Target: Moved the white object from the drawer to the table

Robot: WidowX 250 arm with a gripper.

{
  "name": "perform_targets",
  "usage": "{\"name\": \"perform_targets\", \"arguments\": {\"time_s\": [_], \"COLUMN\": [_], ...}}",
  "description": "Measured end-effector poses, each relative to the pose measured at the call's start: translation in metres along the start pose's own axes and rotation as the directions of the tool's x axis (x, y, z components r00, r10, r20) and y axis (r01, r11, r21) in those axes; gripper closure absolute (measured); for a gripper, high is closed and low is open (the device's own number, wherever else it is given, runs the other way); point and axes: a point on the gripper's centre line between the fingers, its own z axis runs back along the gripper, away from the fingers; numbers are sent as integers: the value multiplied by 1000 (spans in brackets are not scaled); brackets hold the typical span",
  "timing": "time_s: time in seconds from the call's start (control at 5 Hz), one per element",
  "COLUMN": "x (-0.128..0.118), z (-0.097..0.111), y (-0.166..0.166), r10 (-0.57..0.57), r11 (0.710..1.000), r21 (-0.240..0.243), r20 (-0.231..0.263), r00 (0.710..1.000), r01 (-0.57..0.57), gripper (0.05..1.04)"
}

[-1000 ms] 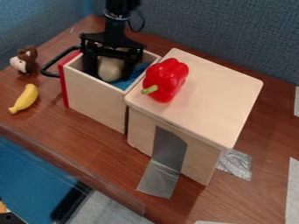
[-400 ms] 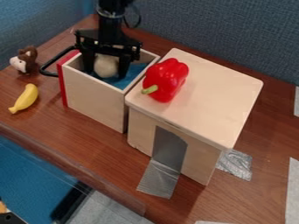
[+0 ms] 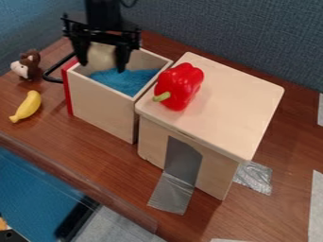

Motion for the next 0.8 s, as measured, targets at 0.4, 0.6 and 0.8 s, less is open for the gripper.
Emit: {"name": "perform_targets", "arguments": {"time_s": [0.4, 0.6, 0.8], "x": [-42, -57, -69], "z": [-8, -30, -66], "y": [27, 37, 38], "r10": [-108, -147, -199], "r11": [994, 985, 974], "r21": [18, 80, 87], "r20": [-48, -67, -101], "r00": [993, 987, 975], "r01": [109, 152, 208], "gripper": [223, 224, 224]}}
